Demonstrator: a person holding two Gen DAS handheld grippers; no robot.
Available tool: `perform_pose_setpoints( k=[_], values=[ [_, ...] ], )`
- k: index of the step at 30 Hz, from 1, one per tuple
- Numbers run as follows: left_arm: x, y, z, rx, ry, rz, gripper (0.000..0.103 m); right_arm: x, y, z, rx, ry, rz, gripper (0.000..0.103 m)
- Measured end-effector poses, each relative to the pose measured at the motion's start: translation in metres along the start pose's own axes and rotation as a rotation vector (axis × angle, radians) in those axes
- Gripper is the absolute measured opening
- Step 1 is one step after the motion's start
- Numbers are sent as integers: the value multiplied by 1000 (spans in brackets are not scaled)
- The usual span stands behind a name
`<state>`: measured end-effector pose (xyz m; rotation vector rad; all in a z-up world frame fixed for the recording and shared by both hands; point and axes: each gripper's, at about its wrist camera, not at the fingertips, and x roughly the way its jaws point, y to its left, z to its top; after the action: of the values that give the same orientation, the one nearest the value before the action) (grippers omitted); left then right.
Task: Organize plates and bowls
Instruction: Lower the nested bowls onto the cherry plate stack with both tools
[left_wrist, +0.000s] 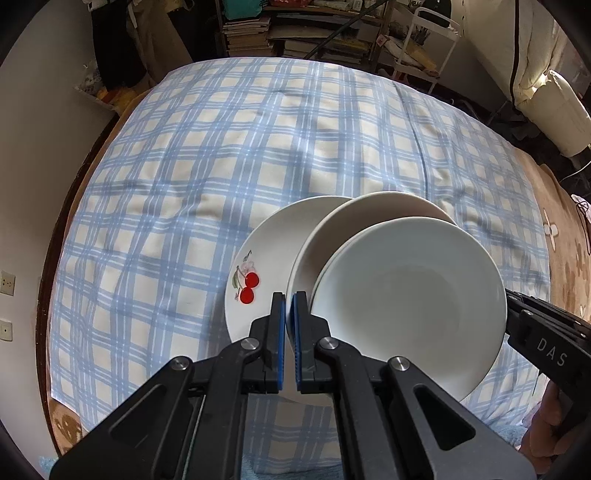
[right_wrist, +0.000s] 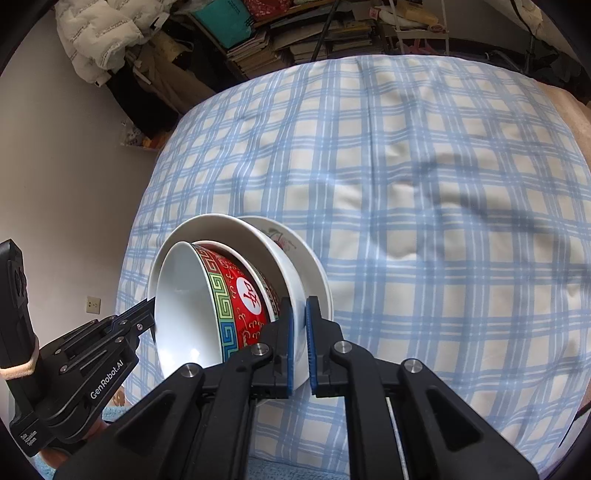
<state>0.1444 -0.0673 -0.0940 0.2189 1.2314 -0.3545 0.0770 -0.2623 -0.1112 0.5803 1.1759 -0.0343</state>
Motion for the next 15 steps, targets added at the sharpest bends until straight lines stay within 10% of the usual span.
perform_pose_setpoints(
  k=[15],
  values=[
    [21, 13, -12, 0, 1, -2, 3, 27, 10, 2, -87, 65, -19, 10]
  ],
)
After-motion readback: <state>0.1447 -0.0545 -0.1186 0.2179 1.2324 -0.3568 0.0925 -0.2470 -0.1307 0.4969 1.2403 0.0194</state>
